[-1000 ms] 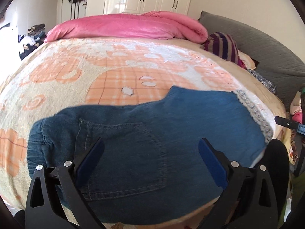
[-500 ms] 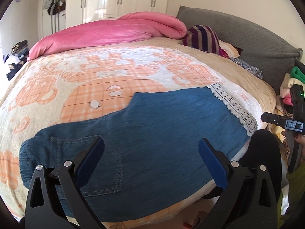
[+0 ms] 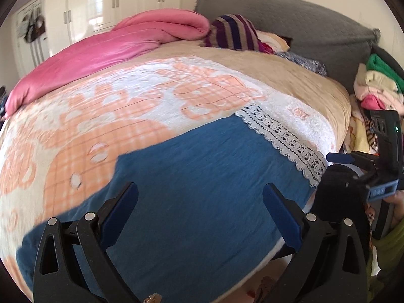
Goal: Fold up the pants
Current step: 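Grasp the lace hem with the right tool while the left tool grasps the denim beside it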
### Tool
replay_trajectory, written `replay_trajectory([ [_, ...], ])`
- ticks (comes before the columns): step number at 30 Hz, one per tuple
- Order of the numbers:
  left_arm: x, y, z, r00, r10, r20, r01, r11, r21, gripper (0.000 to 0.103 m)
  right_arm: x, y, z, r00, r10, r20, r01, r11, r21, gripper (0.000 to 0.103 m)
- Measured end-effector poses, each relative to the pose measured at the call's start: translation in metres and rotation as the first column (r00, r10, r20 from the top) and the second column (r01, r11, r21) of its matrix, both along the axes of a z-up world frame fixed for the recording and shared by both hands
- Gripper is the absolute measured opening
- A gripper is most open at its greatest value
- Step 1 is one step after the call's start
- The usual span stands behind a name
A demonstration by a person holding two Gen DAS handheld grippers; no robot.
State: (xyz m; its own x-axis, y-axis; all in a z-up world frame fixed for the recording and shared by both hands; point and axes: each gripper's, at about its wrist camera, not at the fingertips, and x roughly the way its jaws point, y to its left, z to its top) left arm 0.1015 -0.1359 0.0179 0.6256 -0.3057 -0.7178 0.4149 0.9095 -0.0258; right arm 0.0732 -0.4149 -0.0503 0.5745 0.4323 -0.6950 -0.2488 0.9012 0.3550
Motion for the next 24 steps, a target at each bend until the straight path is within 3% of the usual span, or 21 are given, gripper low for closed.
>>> replay_trajectory([
  [6,0.035,-0.034,-0.003,0.998,-0.065,-0.023,0.067,0.996,0.055,0.099,0.005,-0.006,-0.007,1.0,-0.021,-0.021,0.022,0.999,0.029,0.093],
  [16,0.098,-0.075,-0.017,0.988,-0.125,-0.09,0.131,0.989,0.067,0.099,0.014,-0.003,-0.017,0.998,-0.036,-0.05,0.038,0.998,0.045,0.093],
  [24,0.137,-0.097,-0.035,0.974,-0.173,-0.144,0.177,0.984,0.017,0.099,0.018,-0.004,-0.021,0.996,-0.048,-0.072,0.052,0.997,0.05,0.093],
])
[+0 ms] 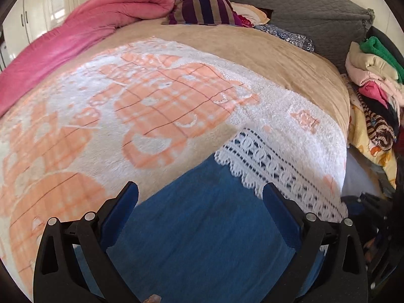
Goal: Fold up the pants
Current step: 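Grasp the lace hem with the right tool while the left tool grasps the denim beside it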
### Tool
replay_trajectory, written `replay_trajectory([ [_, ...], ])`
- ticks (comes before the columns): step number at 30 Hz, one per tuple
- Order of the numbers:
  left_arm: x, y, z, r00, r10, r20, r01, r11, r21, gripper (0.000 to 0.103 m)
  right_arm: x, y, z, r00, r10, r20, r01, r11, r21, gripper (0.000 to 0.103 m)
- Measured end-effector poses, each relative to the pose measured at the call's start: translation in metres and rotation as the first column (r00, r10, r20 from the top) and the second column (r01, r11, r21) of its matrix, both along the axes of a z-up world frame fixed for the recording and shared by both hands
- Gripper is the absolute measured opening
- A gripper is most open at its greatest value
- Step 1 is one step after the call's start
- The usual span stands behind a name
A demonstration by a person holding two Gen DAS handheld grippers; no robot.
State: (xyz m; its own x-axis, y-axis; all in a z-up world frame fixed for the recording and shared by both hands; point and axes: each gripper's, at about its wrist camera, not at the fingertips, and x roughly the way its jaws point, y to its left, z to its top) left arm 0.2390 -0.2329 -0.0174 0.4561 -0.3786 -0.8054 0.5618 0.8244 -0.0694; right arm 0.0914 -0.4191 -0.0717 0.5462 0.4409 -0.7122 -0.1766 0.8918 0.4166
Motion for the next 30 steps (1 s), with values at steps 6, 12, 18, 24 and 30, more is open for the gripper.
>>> replay_trajectory([
  [6,0.019,-0.021,-0.009,0.998,-0.055,0.016,0.055,0.998,0.022,0.099,0.004,0.001,-0.001,1.0,-0.002,-0.002,0.002,1.0,-0.005,0.093],
  [12,0.029,-0.038,-0.017,0.99,-0.136,-0.029,0.136,0.991,-0.002,0.097,0.006,0.0,-0.002,1.0,0.006,0.007,-0.006,1.0,0.019,0.084],
  [18,0.034,-0.042,-0.03,0.977,-0.186,-0.109,0.182,0.982,-0.047,0.067,0.004,-0.006,-0.002,1.0,-0.002,0.019,0.001,0.998,0.07,0.069],
  [24,0.04,-0.035,-0.04,0.968,-0.198,-0.155,0.18,0.976,-0.121,0.066,0.014,-0.006,-0.006,1.0,-0.003,-0.011,0.004,0.996,0.093,0.071],
  [30,0.043,-0.036,-0.042,0.961,-0.214,-0.178,0.185,0.969,-0.166,0.046,0.016,-0.002,-0.005,1.0,-0.002,-0.004,0.002,0.997,0.074,0.065],
])
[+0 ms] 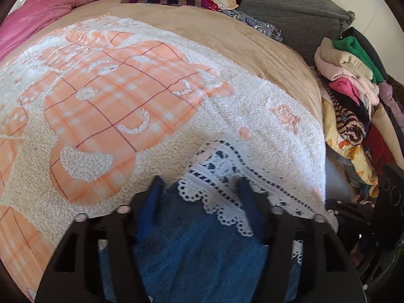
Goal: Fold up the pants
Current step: 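Grasp the lace hem with the right tool while the left tool grasps the denim beside it, then lift the lace hem with both tools and fold it over the pants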
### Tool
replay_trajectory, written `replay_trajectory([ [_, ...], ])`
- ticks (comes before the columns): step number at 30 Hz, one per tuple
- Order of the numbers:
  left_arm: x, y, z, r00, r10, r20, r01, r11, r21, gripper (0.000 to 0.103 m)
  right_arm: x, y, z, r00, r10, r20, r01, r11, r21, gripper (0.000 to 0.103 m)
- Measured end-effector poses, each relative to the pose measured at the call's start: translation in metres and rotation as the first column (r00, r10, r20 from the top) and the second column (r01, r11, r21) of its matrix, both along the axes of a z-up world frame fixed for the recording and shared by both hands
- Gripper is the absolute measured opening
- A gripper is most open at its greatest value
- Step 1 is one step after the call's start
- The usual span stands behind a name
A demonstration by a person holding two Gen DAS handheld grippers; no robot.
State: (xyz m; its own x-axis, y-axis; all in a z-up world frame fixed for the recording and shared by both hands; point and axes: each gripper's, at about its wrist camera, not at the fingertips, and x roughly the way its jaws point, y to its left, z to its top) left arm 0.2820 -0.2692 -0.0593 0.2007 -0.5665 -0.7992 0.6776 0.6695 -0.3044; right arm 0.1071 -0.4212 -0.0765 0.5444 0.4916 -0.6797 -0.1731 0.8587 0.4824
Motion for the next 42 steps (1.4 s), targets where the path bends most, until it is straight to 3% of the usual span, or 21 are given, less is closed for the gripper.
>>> replay_trajectory([
  [5,-0.007,-0.004,0.002,1.0,-0.018,0.01,0.018,1.0,0.004,0.036,0.003,-0.003,-0.004,0.999,0.039,-0.01,-0.038,0.996,0.078,0.046],
  [7,-0.008,0.001,0.004,1.0,-0.005,0.012,0.005,1.0,-0.009,0.026,0.004,0.0,-0.005,0.998,0.068,-0.011,-0.066,0.993,0.097,0.026],
  [8,-0.008,0.003,0.004,1.0,0.003,0.012,-0.003,1.0,-0.018,0.022,0.005,0.001,-0.005,0.997,0.079,-0.012,-0.078,0.992,0.103,0.024],
  [15,-0.015,0.021,0.013,0.999,0.036,0.004,-0.036,0.994,-0.102,0.015,0.003,0.002,-0.001,0.996,0.091,0.019,-0.092,0.989,0.118,0.019],
  [20,-0.023,0.046,0.038,0.998,0.064,0.022,-0.059,0.979,-0.195,0.015,-0.006,0.008,0.019,0.987,0.108,0.117,-0.122,0.986,0.114,0.017],
  [25,-0.036,0.092,0.067,0.992,0.108,0.061,-0.089,0.96,-0.265,0.015,-0.016,0.054,0.061,0.935,0.241,0.26,-0.252,0.968,0.011,0.017],
  [32,-0.061,0.172,0.065,0.967,0.253,0.035,-0.234,0.931,-0.281,0.016,-0.005,0.136,0.063,0.871,0.424,0.246,-0.417,0.905,-0.083,0.017],
  [34,-0.071,0.2,0.058,0.945,0.325,0.013,-0.308,0.907,-0.286,0.037,-0.001,0.158,0.052,0.861,0.463,0.21,-0.446,0.886,-0.125,0.017],
  [36,-0.081,0.227,0.051,0.922,0.386,-0.019,-0.371,0.87,-0.324,0.052,0.0,0.173,0.044,0.856,0.483,0.185,-0.452,0.872,-0.187,0.017],
  [39,-0.101,0.268,0.037,0.879,0.472,-0.071,-0.462,0.803,-0.375,0.06,-0.006,0.186,0.04,0.845,0.505,0.177,-0.46,0.855,-0.239,0.018],
  [42,-0.111,0.305,0.026,0.827,0.539,-0.157,-0.547,0.708,-0.447,0.067,-0.015,0.201,0.043,0.833,0.521,0.187,-0.449,0.834,-0.321,0.021],
])
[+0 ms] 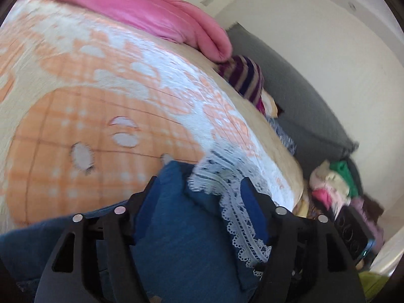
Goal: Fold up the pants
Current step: 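Lift the lace hem with both tools and fold it over the pants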
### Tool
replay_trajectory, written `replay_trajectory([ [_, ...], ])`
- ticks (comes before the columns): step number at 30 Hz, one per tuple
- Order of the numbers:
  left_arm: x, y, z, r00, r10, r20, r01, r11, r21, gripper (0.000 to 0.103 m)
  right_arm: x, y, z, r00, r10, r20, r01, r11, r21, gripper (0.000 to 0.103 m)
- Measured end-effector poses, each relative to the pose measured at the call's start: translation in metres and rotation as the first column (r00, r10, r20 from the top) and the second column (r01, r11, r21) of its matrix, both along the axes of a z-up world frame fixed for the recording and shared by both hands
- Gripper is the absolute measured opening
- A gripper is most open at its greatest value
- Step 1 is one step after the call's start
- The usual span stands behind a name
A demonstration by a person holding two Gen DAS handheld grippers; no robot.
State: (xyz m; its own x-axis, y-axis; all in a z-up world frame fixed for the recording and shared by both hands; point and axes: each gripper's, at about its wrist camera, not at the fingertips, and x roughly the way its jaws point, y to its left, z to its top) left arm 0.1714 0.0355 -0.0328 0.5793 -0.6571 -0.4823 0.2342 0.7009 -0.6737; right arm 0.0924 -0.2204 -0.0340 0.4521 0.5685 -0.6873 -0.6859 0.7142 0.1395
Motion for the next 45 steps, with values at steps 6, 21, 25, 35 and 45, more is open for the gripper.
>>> replay_trajectory([
  [6,0.001,0.018,-0.007,0.999,-0.018,-0.028,0.012,0.981,-0.193,0.079,-0.028,0.043,0.002,0.99,0.07,0.126,-0.051,0.988,-0.146,0.029],
  [21,0.015,-0.005,-0.027,0.995,-0.049,-0.088,0.032,0.984,-0.177,0.08,-0.075,0.057,-0.001,0.97,0.11,0.218,-0.074,0.984,-0.164,0.061],
  [25,0.019,-0.014,-0.025,0.995,-0.064,-0.083,0.052,0.989,-0.138,0.08,-0.085,0.078,-0.009,0.958,0.16,0.236,-0.106,0.968,-0.226,0.061],
  [35,0.032,-0.014,-0.032,0.991,-0.056,-0.121,0.041,0.992,-0.122,0.08,-0.065,0.093,-0.027,0.962,0.171,0.211,-0.102,0.947,-0.305,0.038],
  [45,0.033,-0.029,-0.028,0.99,-0.105,-0.094,0.099,0.993,-0.067,0.019,-0.064,0.066,0.002,0.968,0.2,0.151,-0.185,0.977,-0.109,0.011],
])
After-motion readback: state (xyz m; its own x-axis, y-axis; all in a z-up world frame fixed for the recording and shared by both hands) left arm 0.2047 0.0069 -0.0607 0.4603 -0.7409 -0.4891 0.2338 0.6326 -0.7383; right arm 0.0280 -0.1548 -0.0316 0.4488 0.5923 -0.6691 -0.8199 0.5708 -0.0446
